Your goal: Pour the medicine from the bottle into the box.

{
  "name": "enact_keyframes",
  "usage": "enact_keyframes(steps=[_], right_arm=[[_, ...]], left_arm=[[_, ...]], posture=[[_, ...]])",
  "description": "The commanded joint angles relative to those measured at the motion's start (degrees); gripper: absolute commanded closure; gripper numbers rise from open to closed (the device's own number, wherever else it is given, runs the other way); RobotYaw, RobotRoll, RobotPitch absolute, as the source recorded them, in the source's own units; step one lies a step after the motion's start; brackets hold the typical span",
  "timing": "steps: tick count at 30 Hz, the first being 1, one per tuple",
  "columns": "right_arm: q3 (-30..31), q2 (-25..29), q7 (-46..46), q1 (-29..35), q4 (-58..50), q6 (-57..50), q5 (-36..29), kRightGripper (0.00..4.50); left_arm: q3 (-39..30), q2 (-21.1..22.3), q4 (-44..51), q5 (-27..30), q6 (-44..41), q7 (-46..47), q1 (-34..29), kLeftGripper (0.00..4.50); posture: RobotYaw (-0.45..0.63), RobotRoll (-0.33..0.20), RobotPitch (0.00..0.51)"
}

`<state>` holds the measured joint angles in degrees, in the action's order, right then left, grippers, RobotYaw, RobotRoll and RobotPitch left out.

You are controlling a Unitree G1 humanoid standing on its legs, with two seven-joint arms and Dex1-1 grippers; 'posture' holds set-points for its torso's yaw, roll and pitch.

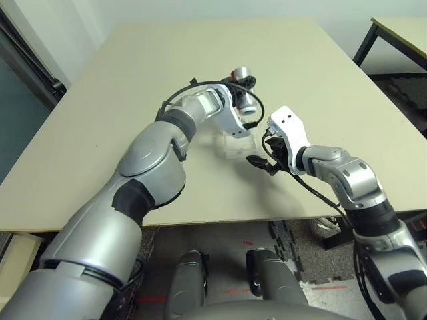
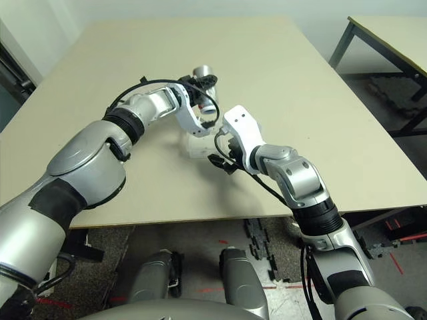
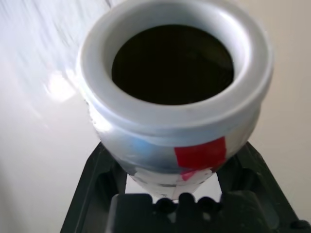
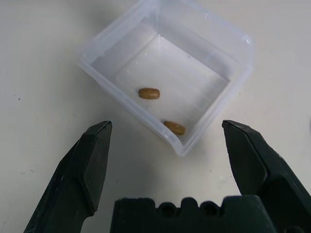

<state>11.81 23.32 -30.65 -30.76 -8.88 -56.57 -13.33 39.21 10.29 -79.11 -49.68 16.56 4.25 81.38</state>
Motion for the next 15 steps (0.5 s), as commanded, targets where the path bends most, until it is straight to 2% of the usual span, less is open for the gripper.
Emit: enact_keyframes(steps=[1, 3, 6, 9, 15], right_arm=[[-0.2, 0.2, -0.5, -0.4, 0.7, 0.1, -0.2, 0.00], [-0.2, 0.6, -0.8, -0.5, 1.0, 0.2, -0.1, 0.00], [-0.1, 1.1, -1.2, -0.7, 1.5, 0.6, 0.0, 0.00], [0.0, 1.3, -1.6, -1.0, 1.9, 0.7, 0.1, 0.00], [0.8, 1.6, -2.9, -1.8, 2.6, 0.5, -0.1, 0.00]], left_arm=[[-17.8, 0.3, 0.5, 18.4, -6.7, -9.0, -2.2, 1.78], [-29.7, 0.2, 1.1, 29.6, -12.0, -12.0, -3.3, 1.78], [-41.0, 1.0, 2.1, 39.6, -16.4, -12.3, -5.5, 1.78], [-47.2, 1.9, 3.1, 45.0, -18.9, -11.0, -8.5, 1.78], [-54.8, 2.5, 4.8, 52.3, -21.9, -9.2, -16.0, 1.78]], posture=[[-0.03, 0.000, 0.082], [-0.01, 0.000, 0.081], [0.01, 0.000, 0.080], [0.03, 0.000, 0.081], [0.08, 0.000, 0.088]])
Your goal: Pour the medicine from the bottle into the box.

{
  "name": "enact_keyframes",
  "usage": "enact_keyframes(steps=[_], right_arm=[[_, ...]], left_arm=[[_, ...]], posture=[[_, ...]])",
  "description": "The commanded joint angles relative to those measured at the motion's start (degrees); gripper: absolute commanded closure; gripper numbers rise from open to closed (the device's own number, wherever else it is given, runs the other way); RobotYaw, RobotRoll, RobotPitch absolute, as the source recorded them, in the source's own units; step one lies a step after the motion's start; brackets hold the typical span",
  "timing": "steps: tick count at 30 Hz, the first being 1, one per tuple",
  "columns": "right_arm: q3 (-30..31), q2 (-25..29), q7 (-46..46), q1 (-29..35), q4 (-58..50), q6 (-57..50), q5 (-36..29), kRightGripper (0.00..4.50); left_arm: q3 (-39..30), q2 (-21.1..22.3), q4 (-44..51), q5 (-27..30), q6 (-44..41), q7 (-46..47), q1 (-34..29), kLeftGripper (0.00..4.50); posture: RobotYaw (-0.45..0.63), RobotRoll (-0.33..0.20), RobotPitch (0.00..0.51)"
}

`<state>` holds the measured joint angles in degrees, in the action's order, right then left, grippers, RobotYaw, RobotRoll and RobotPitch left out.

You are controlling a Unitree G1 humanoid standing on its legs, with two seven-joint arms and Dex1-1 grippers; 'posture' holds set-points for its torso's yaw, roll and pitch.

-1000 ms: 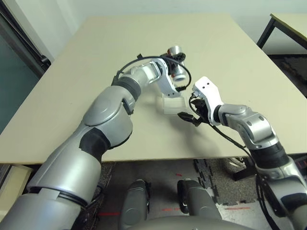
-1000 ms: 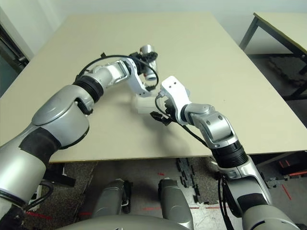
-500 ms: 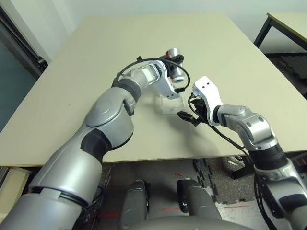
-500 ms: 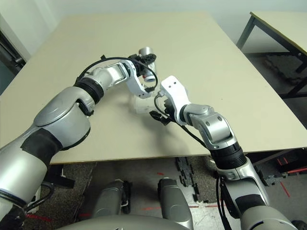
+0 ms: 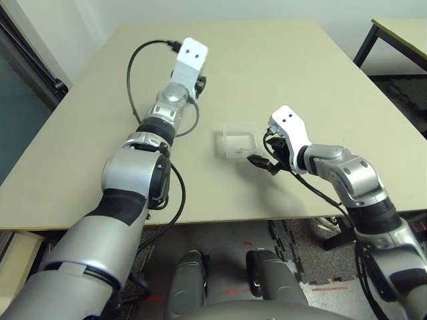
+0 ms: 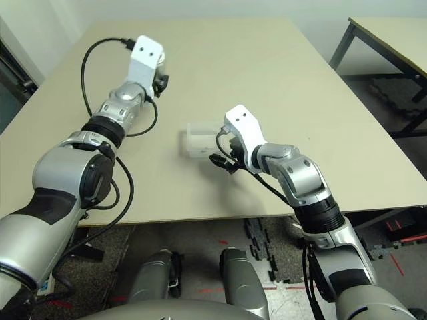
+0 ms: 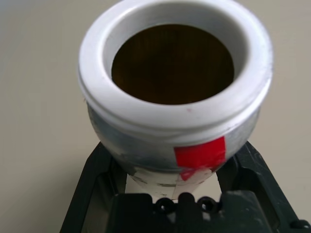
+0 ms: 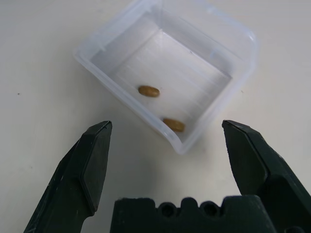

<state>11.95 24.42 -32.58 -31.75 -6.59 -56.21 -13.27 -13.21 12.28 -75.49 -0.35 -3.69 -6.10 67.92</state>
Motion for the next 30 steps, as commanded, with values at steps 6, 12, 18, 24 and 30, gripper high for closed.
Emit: enact_keyframes(steps=[6, 12, 18, 24, 30], right_arm=[[1.5, 0.9, -2.2, -1.2, 1.0, 0.2, 0.1, 0.00], [1.9, 0.4, -2.6, -1.7, 1.3, 0.1, 0.2, 0.00], [1.7, 0.2, -2.5, -1.5, 1.4, 0.1, 0.1, 0.00], [1.4, -0.1, -2.1, -1.2, 1.3, 0.0, 0.1, 0.00], [1.2, -0.1, -2.0, -1.1, 1.2, -0.1, 0.1, 0.00]], left_arm=[[-2.2, 0.8, 2.9, 3.7, -3.0, 2.7, -7.2, 1.78], [0.4, 0.4, 4.4, 2.2, -4.7, 2.4, -9.3, 1.78], [2.0, 0.7, 4.6, 1.9, -5.2, 2.0, -9.3, 1.78], [3.1, 1.2, 4.4, 1.6, -4.1, 1.6, -8.7, 1.78], [4.3, 1.2, 4.7, 1.1, -2.2, 0.7, -8.5, 0.02]], posture=[[0.11, 0.000, 0.091], [0.12, 0.000, 0.093], [0.11, 0.000, 0.094], [0.10, 0.000, 0.093], [0.10, 0.000, 0.091]])
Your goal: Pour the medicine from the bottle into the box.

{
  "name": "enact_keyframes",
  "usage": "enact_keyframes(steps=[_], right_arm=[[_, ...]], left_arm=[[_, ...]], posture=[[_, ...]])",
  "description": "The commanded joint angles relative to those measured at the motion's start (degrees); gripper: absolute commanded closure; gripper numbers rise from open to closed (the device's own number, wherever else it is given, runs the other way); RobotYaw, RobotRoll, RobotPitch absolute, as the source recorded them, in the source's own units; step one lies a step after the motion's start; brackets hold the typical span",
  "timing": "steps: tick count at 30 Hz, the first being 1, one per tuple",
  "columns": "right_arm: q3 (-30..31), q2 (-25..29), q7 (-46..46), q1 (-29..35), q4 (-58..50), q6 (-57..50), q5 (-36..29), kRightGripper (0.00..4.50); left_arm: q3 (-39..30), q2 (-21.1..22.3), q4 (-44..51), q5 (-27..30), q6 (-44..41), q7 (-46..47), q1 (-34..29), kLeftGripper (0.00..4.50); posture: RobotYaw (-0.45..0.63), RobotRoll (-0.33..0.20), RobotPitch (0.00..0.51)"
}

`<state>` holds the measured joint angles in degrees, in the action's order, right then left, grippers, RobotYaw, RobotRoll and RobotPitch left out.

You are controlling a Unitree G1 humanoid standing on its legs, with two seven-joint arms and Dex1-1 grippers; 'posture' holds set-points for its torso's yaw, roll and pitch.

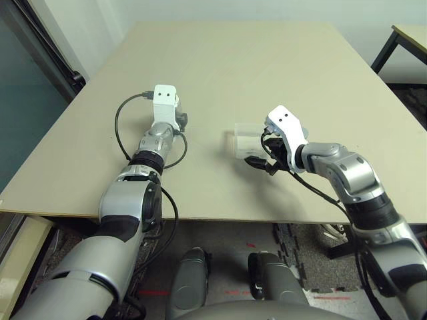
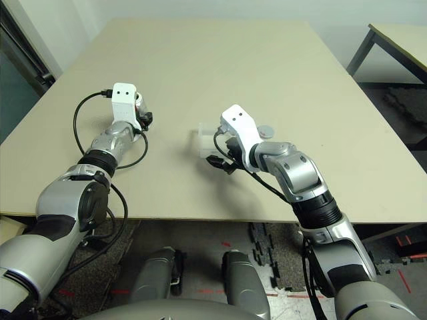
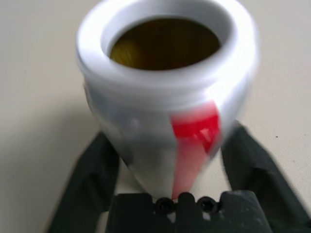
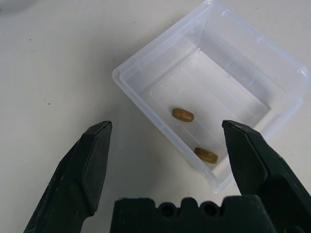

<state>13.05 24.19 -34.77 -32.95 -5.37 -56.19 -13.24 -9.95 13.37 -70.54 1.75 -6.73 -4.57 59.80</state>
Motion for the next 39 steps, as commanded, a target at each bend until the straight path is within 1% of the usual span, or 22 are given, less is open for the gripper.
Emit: enact_keyframes(steps=[1, 10, 17, 25, 27, 34, 39], right_arm=[[0.1, 0.2, 0.2, 0.1, 0.0, -0.1, 0.1, 0.00], [0.1, 0.4, 0.0, 0.2, 0.1, -0.1, 0.1, 0.00], [0.0, 0.6, -0.1, 0.2, 0.0, 0.0, 0.0, 0.00], [-0.3, 0.9, -0.1, 0.7, -0.7, -0.4, -0.2, 0.00], [-0.4, 1.0, 0.0, 0.8, -1.0, -0.6, -0.4, 0.00], [-0.7, 1.2, 0.0, 1.8, -2.2, -1.4, -0.7, 0.00], [-1.4, 1.7, 0.2, 2.4, -3.2, -2.1, -0.9, 0.00]], left_arm=[[1.2, 0.1, -0.2, -1.1, 1.2, -0.9, -0.4, 0.02], [0.9, 0.0, 0.4, -0.3, 2.6, 0.1, -1.0, 0.02], [0.8, -0.7, 2.0, 0.6, 2.1, 0.1, -2.4, 0.02], [0.8, -1.7, 10.2, 1.7, -2.7, -0.6, -7.2, 0.02], [0.5, -1.8, 14.9, 2.3, -5.5, 0.0, -9.7, 0.02], [0.5, -2.5, 37.8, 4.0, -18.2, 1.5, -21.6, 0.02], [1.7, -4.5, 57.0, 5.1, -29.6, 1.8, -30.6, 0.02]], posture=[[0.10, 0.000, 0.092], [0.10, 0.000, 0.092], [0.11, 0.000, 0.095], [0.12, 0.000, 0.101], [0.12, 0.000, 0.108], [0.13, 0.000, 0.121], [0.13, 0.000, 0.126]])
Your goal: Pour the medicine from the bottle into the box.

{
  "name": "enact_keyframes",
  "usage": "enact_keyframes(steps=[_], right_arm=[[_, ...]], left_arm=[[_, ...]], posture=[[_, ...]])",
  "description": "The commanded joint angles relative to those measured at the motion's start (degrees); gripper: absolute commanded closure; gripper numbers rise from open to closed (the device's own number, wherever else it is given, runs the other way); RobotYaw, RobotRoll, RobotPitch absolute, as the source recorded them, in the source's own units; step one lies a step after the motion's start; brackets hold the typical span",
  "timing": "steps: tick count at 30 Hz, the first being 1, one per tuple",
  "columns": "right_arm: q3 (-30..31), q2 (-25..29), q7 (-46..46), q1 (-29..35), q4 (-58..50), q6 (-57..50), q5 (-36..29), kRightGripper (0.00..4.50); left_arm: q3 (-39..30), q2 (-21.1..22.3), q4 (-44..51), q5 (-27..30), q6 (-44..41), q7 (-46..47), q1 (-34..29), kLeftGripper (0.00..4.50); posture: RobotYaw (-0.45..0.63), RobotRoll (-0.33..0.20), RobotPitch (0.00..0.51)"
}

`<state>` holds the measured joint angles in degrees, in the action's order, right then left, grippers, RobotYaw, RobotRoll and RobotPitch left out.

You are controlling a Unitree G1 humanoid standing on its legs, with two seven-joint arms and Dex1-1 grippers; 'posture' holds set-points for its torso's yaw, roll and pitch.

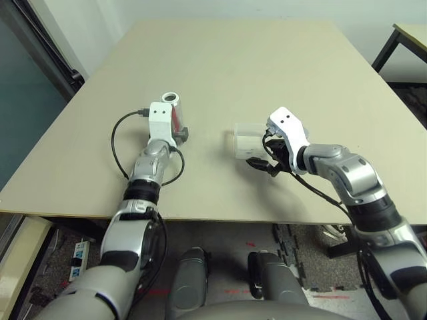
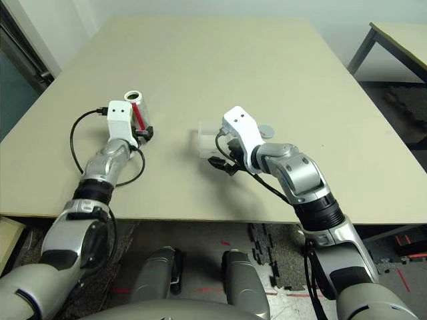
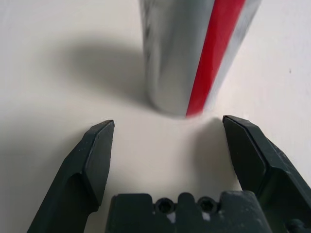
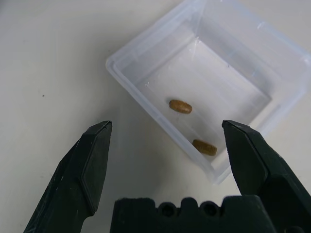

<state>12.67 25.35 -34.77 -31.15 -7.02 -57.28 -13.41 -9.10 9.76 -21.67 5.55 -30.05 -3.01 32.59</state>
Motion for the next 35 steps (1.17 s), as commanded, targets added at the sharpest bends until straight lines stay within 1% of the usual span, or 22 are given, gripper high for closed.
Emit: enact_keyframes(steps=[1, 4, 5, 7, 8, 10, 11, 12, 13, 16, 19, 20, 21, 22, 23, 25, 29, 32, 35], right_arm=[[-1.4, 0.6, 0.4, 0.8, -2.0, -1.4, -0.9, 0.00], [-3.5, 0.7, 1.5, 1.6, -3.5, -2.4, -1.3, 0.00], [-4.6, 0.8, 2.0, 2.0, -4.1, -2.8, -1.6, 0.00], [-7.5, 1.0, 2.8, 3.0, -5.8, -3.6, -2.5, 0.00], [-11.1, 0.5, 3.7, 3.7, -7.9, -3.9, -3.7, 0.00], [-16.8, -0.2, 5.5, 4.6, -10.6, -3.8, -5.3, 0.00], [-20.1, -0.6, 7.1, 4.6, -11.3, -3.8, -5.7, 0.00], [-22.1, -0.7, 8.1, 4.6, -11.3, -3.7, -5.9, 0.00], [-25.3, -1.4, 10.7, 4.3, -10.2, -2.4, -5.3, 0.00], [-31.1, -1.2, 17.4, 4.9, -4.0, 4.6, -1.5, 0.00], [-33.3, -1.6, 20.5, 5.1, 1.2, 10.1, -0.4, 0.00], [-33.8, -1.8, 21.4, 4.8, 4.3, 13.4, 0.2, 0.00], [-33.8, -1.7, 22.3, 4.7, 8.2, 17.7, 1.6, 0.00], [-32.8, -0.9, 22.2, 4.6, 12.0, 21.9, 3.1, 0.00], [-32.2, -0.4, 22.3, 4.0, 15.8, 26.4, 4.3, 0.00], [-32.9, -0.1, 24.6, 2.5, 23.6, 32.3, 5.6, 0.00], [-35.1, 0.3, 29.1, 0.1, 38.0, 43.5, 6.1, 0.00], [-36.0, 1.0, 31.3, -0.6, 46.6, 49.4, 5.8, 0.00], [-35.1, 1.3, 30.8, -0.2, 52.3, 52.9, 5.7, 0.00]], left_arm=[[1.2, -1.3, 12.3, 1.7, -8.9, 0.1, -5.1, 0.02], [2.3, -1.6, 23.4, 2.4, -15.8, -0.4, -9.2, 0.02], [2.0, -2.0, 26.8, 3.5, -17.9, -0.7, -10.2, 0.02], [2.4, -1.3, 33.0, 4.0, -21.3, -1.4, -12.1, 0.02], [1.9, 0.0, 37.8, 4.8, -22.9, -2.4, -13.8, 0.02], [0.6, 2.1, 43.9, 5.7, -25.0, -3.6, -15.8, 0.02], [-1.7, 2.6, 45.6, 6.8, -25.6, -3.8, -15.9, 0.02], [-3.1, 2.7, 46.3, 7.5, -25.9, -3.7, -15.6, 0.02], [-5.3, 4.3, 45.8, 7.6, -24.7, -3.9, -15.0, 0.02], [-11.6, 9.2, 38.7, 7.1, -16.8, -4.5, -12.7, 0.02], [-13.5, 11.8, 32.5, 6.8, -10.1, -4.8, -11.2, 0.02], [-13.9, 13.2, 28.5, 6.4, -5.8, -5.6, -10.3, 0.02], [-14.1, 15.3, 23.0, 5.2, 0.4, -7.0, -9.3, 0.02], [-14.0, 17.1, 17.8, 4.4, 5.5, -8.3, -8.4, 0.02], [-14.2, 18.4, 12.7, 4.1, 9.8, -9.4, -7.4, 0.02], [-13.7, 20.4, 1.8, 3.6, 16.8, -11.2, -5.2, 0.02], [-12.5, 21.7, -16.2, 2.2, 30.4, -12.9, -1.4, 0.02], [-11.6, 21.9, -25.4, 1.4, 35.6, -13.0, 0.2, 0.02], [-10.9, 21.0, -30.8, 1.3, 39.1, -12.8, 1.2, 0.02]], posture=[[0.13, 0.000, 0.127], [0.14, 0.000, 0.129], [0.14, 0.000, 0.130], [0.15, 0.000, 0.128], [0.15, 0.000, 0.126], [0.16, 0.000, 0.120], [0.16, 0.000, 0.119], [0.16, 0.000, 0.118], [0.16, 0.000, 0.117], [0.15, 0.000, 0.115], [0.15, 0.000, 0.114], [0.15, 0.000, 0.115], [0.14, 0.000, 0.117], [0.14, 0.000, 0.119], [0.13, 0.000, 0.123], [0.12, 0.000, 0.132], [0.12, 0.000, 0.129], [0.12, 0.000, 0.127], [0.10, 0.000, 0.119]])
